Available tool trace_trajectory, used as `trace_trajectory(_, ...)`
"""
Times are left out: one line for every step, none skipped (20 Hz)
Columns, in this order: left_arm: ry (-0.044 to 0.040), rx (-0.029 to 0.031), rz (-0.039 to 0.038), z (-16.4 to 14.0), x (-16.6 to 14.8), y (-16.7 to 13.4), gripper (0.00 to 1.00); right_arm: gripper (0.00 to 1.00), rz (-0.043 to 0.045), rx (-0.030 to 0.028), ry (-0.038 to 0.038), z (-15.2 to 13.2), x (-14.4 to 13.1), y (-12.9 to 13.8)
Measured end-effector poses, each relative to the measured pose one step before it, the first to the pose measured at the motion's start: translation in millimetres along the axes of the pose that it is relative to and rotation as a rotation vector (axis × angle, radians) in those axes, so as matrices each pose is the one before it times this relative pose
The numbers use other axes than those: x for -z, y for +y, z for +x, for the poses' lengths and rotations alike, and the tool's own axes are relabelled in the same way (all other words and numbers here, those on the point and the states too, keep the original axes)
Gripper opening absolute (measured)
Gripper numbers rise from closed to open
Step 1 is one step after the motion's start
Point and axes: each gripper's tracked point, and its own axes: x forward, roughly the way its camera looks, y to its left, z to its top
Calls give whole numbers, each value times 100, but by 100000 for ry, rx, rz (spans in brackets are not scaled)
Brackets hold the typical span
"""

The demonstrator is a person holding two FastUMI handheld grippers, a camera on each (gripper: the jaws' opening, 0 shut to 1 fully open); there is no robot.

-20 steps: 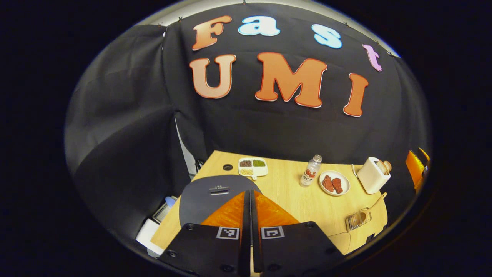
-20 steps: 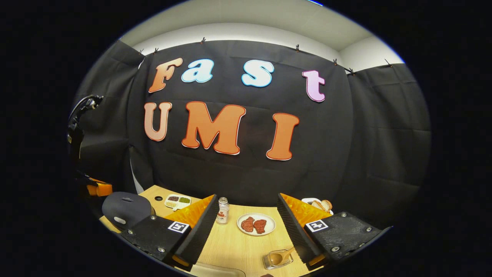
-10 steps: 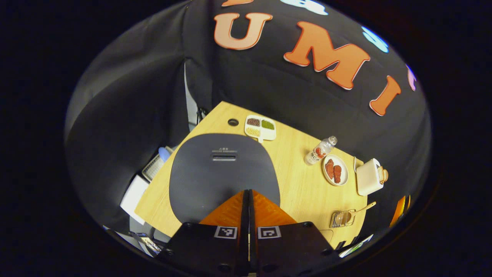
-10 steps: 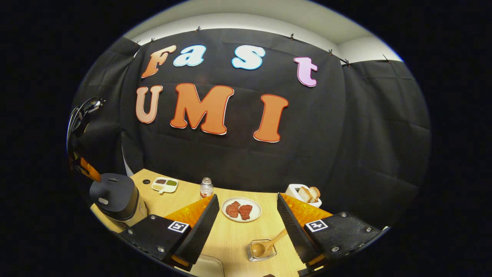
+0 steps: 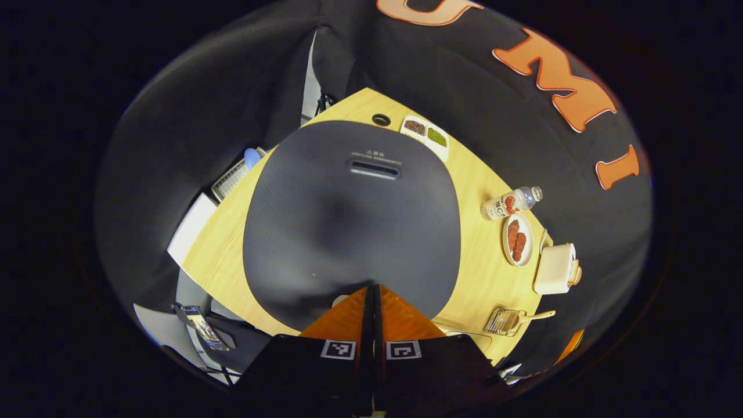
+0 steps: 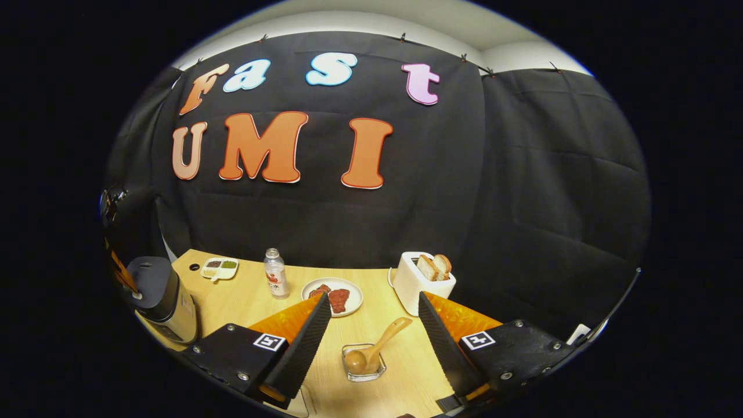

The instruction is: Close the left gripper, press the button to open the rice cooker; take a wooden spoon from the chopstick holder with the right hand, scoop a spoonful of rice and pour it into the rice cooker, then put the wooden spoon back into the chopstick holder.

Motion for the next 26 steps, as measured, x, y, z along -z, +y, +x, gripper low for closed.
trace_trajectory(-2056,64,1178,238,-374,94,6,95,317,643,813,57,374,-447)
trace_trajectory(1592,-489,344,84,344,72,6,95,214,813,646,26,368,-408)
trace_trajectory(-507,-1126,305,-66,-121,75,6,95,284,397,782,-140,399,-342)
trace_trajectory(-1438,-1614,2293,368,-48,184,6,94,322,442,821,98,341,-203)
trace_trajectory(1306,-1564,1939,-127,759,156,7,94,620,242,831,85,402,-108)
trace_trajectory(-3930,-1455,1607,-100,-556,193,7,94,894,7,1100,1,409,-28)
trace_trajectory(-23,-1020,2137,-159,307,-175,8,94,909,-310,1341,89,613,-62)
trace_trajectory(-3065,-790,2952,55,-308,44,8,94,848,-348,1242,41,461,-18)
trace_trajectory(-543,-625,1188,135,396,-248,8,95,792,-181,761,116,366,-173)
trace_trajectory(-2704,-28,753,-315,-238,-164,7,95,583,-500,959,194,288,-98)
trace_trajectory(-2744,88,118,-197,-158,132,7,95,195,-193,812,75,338,-156)
trace_trajectory(-3275,29,330,-273,-58,-80,6,95,-129,-230,1076,228,312,-254)
trace_trajectory(-3587,50,942,-346,24,13,6,95,-58,31,968,236,468,-458)
trace_trajectory(-5811,-170,1505,-551,-534,-16,6,95,-32,-256,2023,307,544,-303)
trace_trajectory(-5892,-371,1883,-569,-338,-53,6,95,1062,-628,2374,198,776,-84)
trace_trajectory(-7475,-242,1915,-723,-1073,-151,6,95,1794,-1673,3253,348,804,39)
trace_trajectory(-7407,-621,2558,-876,-933,-148,6,94,1713,-1201,2675,52,902,-21)
trace_trajectory(-8217,-1006,2288,-995,-1573,-54,6,95,1046,-715,2162,294,658,-70)
trace_trajectory(-7947,-1204,2531,-877,-1423,-150,6,94,450,-397,2144,400,636,-297)
trace_trajectory(-6638,-1378,2383,-567,-1239,69,6,95,147,-203,1703,368,379,-221)
trace_trajectory(-4231,-903,1561,-507,-820,23,0,95,153,-277,1272,406,238,-155)
trace_trajectory(-1972,-1183,230,-612,-435,31,6,95,431,-450,949,344,180,-239)
trace_trajectory(-1614,-906,-322,-391,26,-435,6,95,595,-912,1254,270,303,-99)
trace_trajectory(-1990,-445,-449,-641,-158,-204,6,94,604,-949,1366,408,215,106)
trace_trajectory(-1964,-2143,2015,-751,-101,467,13,95,416,-1326,1589,555,258,32)
trace_trajectory(-1907,-2368,3437,-737,-101,210,12,94,280,-687,1231,466,65,35)
